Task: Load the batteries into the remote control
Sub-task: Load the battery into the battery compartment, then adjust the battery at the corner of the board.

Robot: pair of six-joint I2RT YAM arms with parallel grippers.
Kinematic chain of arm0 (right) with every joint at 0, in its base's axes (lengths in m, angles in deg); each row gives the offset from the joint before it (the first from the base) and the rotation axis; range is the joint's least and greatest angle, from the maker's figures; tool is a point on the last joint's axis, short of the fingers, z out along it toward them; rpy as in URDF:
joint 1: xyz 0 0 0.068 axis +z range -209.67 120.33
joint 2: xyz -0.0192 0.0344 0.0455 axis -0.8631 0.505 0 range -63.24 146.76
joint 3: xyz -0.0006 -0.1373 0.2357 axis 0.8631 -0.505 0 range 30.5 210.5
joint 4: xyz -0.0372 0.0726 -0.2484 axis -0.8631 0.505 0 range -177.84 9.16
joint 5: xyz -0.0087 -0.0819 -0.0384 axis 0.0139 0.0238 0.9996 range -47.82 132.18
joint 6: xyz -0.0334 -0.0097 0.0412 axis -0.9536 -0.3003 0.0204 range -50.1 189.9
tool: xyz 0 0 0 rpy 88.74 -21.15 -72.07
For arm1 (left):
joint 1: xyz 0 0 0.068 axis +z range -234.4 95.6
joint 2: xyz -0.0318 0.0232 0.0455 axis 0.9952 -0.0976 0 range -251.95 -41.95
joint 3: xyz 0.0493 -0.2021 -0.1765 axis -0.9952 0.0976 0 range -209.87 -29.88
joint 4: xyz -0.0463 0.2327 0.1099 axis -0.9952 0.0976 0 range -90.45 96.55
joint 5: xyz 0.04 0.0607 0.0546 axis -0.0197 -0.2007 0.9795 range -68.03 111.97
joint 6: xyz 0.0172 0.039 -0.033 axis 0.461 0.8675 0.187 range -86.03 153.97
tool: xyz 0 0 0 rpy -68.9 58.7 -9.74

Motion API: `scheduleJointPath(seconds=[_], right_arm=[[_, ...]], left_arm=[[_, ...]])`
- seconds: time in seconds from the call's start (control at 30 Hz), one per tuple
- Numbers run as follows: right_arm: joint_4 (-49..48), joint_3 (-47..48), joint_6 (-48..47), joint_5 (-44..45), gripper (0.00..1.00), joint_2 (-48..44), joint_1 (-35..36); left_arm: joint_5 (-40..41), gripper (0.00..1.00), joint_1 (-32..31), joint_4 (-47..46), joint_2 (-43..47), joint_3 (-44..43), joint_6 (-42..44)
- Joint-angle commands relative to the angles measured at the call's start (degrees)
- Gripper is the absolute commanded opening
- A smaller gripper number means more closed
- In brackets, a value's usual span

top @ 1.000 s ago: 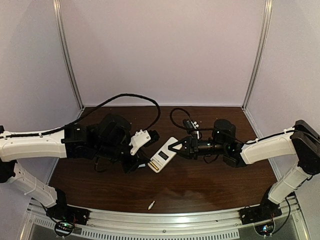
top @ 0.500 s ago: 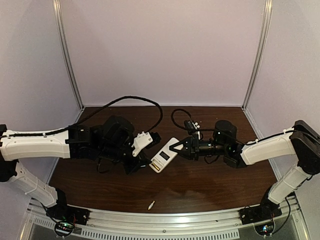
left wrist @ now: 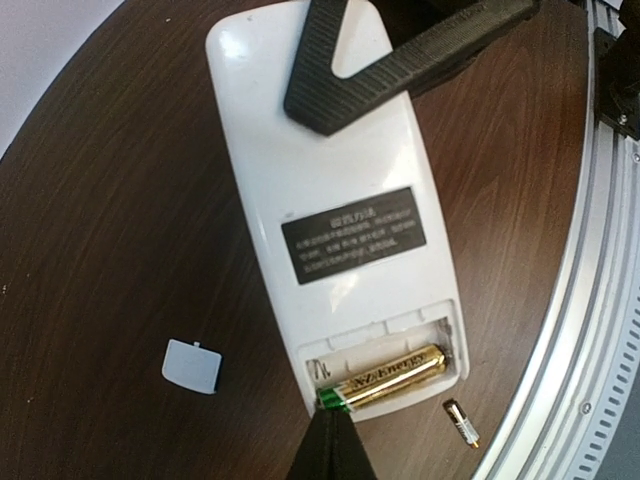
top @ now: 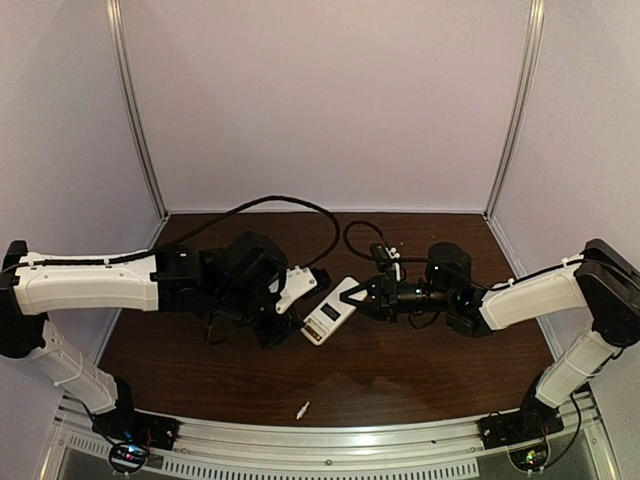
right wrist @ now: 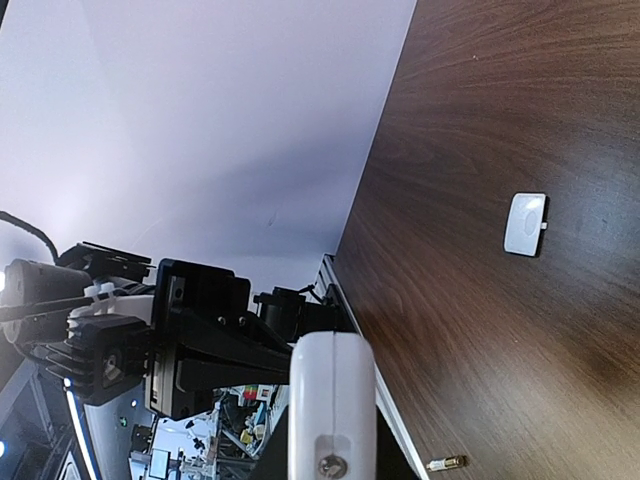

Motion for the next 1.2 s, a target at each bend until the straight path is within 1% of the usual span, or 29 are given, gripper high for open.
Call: scheduleJointPath(seconds=[0.0,0.17,0.27,0.4,0.47,0.6,0.67,0.77,0.97,1.03,1.17], right_arm=[[-8.9,1.2,2.5,-0.7,0.00,-0.7,0.6],[-8.5,1.1,2.4,-0.4,0.00,-0.5,0.6],[-8.5,1.1,2.3,-0.4,0.00,-0.5,0.6],[-7.5,1.0,1.7,-0.4,0.00,-0.6,0.5],[-6.1,0.5,0.4,-0.1,0.00,-0.9,0.3],[-3.4,-0.8,-2.3,0.6,0.00,-1.2,-0.3],[-2.4,-1.4,-3.6,0.8,0.00,-1.4,-0.6],[-0.4,-1.7,-5.7,0.9,0.00,-1.6,-0.9],[5.8,-2.6,-9.5,1.2,0.00,-3.8,-4.1],[7.6,-3.6,-10.3,1.3,0.00,-4.8,-5.3],[12.7,-4.6,-13.2,2.3,0.00,-7.0,-6.5]], left_arm=[[3.9,0.01,-1.6,3.8,-4.3,-3.3,-0.9],[8.9,0.05,-3.3,8.2,-8.4,-6.7,-1.8],[10.2,0.06,-3.9,9.9,-9.6,-7.7,-2.2],[11.7,0.10,-3.9,10.5,-9.1,-7.2,-3.0],[11.9,0.13,-3.7,10.1,-7.5,-6.9,-3.2],[7.9,0.22,-1.8,6.1,-0.6,-5.1,-3.0],[4.5,0.25,-0.5,3.3,3.3,-3.6,-3.3],[1.9,0.29,0.5,0.5,7.2,-1.0,-3.5],[-3.1,0.33,0.5,-0.4,10.7,6.8,-2.0],[-6.5,0.34,0.4,-0.7,11.7,9.1,-1.4],[-8.0,0.37,-1.6,-1.4,10.9,12.7,-2.6]])
